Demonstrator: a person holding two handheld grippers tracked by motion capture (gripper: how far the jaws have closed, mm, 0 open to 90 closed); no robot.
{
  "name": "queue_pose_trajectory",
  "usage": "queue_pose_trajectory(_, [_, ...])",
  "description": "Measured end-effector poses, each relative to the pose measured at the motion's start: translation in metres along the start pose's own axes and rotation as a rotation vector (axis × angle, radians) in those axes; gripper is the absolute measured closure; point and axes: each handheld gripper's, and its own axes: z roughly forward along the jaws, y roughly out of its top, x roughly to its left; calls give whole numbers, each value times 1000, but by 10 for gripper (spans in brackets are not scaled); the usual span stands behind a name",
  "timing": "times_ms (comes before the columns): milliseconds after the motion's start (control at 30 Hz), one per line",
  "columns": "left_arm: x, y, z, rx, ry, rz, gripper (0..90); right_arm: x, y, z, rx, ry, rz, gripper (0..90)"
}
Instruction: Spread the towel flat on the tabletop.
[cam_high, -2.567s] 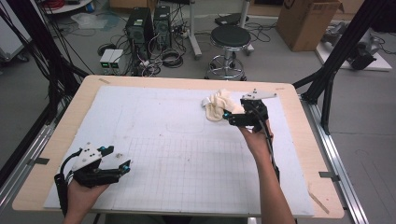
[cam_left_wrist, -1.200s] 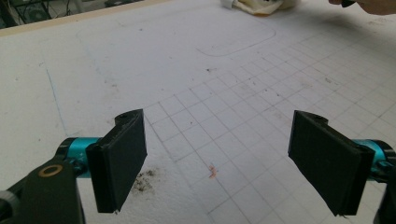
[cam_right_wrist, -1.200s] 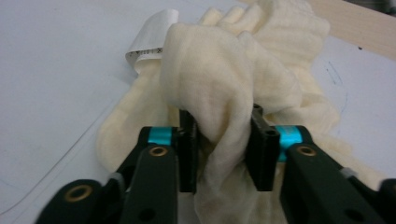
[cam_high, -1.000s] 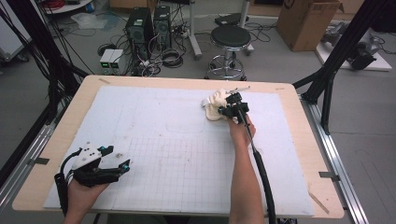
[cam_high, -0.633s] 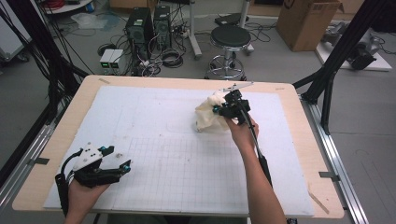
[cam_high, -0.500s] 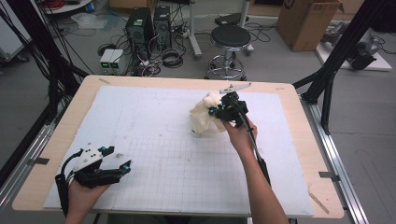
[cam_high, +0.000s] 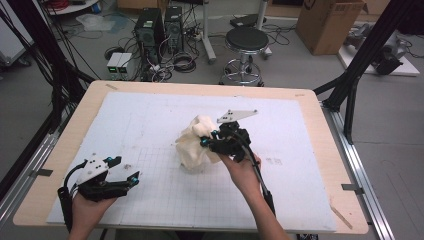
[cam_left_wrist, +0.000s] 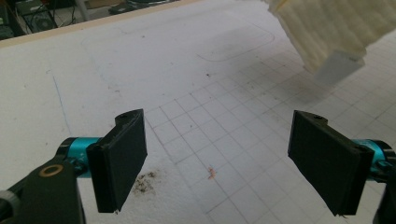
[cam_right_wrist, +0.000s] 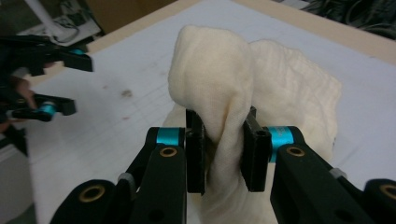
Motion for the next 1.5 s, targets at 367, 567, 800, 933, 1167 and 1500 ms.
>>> queue_pose_trajectory(367, [-1, 1, 2, 4, -12, 8, 208, 7, -23, 65, 154, -59, -39, 742])
queue_pose_trajectory(567, [-5, 3, 8, 14, -40, 18, 230, -5, -33, 84, 175, -80, -18, 733])
queue_pose_trajectory(800, [-16, 8, 20, 20, -109, 24, 302, -17, -40, 95, 198, -107, -13, 629])
queue_pose_trajectory(933, [-21, 13, 29, 34, -137, 23, 384, -16, -35, 85, 143, -102, -19, 510])
queue_pose_trajectory(1167, [-31, 20, 50, 58, -181, 43, 481, -13, -31, 52, 55, -72, -45, 353])
queue_pose_trajectory(1500, [-30, 21, 82, 125, -223, 8, 565, -7, -66, 5, -17, -53, -77, 480])
